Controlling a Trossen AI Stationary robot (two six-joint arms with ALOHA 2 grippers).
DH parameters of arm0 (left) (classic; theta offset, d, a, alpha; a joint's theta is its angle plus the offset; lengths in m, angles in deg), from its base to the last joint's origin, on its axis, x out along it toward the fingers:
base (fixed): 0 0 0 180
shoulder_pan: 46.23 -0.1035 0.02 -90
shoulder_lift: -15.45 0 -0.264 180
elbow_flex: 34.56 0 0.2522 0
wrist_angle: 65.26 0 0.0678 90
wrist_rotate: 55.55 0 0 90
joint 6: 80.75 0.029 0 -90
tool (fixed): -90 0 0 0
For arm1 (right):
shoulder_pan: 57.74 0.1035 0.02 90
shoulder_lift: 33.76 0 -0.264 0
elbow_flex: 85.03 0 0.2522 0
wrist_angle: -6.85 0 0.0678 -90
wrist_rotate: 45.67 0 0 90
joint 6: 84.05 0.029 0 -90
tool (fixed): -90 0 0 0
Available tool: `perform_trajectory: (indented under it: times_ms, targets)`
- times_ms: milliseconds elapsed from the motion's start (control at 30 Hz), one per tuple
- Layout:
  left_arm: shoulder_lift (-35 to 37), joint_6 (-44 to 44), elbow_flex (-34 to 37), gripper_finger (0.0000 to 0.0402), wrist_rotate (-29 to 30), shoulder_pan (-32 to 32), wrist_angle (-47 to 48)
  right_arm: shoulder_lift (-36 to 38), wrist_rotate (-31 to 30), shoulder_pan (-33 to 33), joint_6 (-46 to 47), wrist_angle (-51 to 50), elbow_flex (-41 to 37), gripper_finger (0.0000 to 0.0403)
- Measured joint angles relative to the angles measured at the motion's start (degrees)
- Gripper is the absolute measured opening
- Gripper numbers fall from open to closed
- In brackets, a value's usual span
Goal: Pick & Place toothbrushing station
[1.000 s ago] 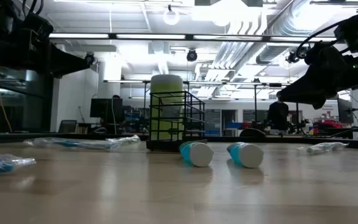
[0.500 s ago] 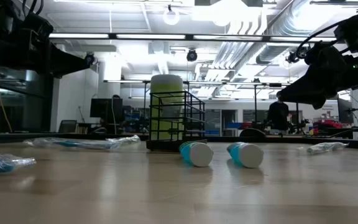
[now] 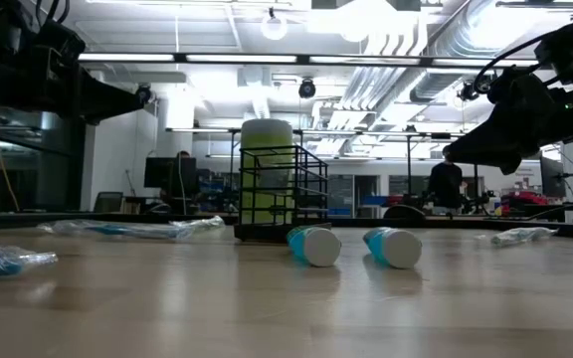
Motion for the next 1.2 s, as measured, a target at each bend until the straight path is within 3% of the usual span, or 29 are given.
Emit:
perform_trajectory:
  times_ms: [667, 1033, 1200]
  targets:
    - [0.0, -9.0, 0.0, 0.011, 3.7, 0.0, -0.3, 0.0, 0.0, 0.0, 0.0, 0.0, 0.0, 0.0138]
    - [-0.4, -8.9, -0.4, 0.011, -1.3, 0.6, -0.1, 0.0, 0.0, 0.0, 0.0, 0.0, 0.0, 0.0138]
    - [-6.0, -5.9, -2.6, 0.011, -1.0, 3.0, 0.7, 0.0, 0.0, 0.0, 0.0, 0.0, 0.0, 0.0138]
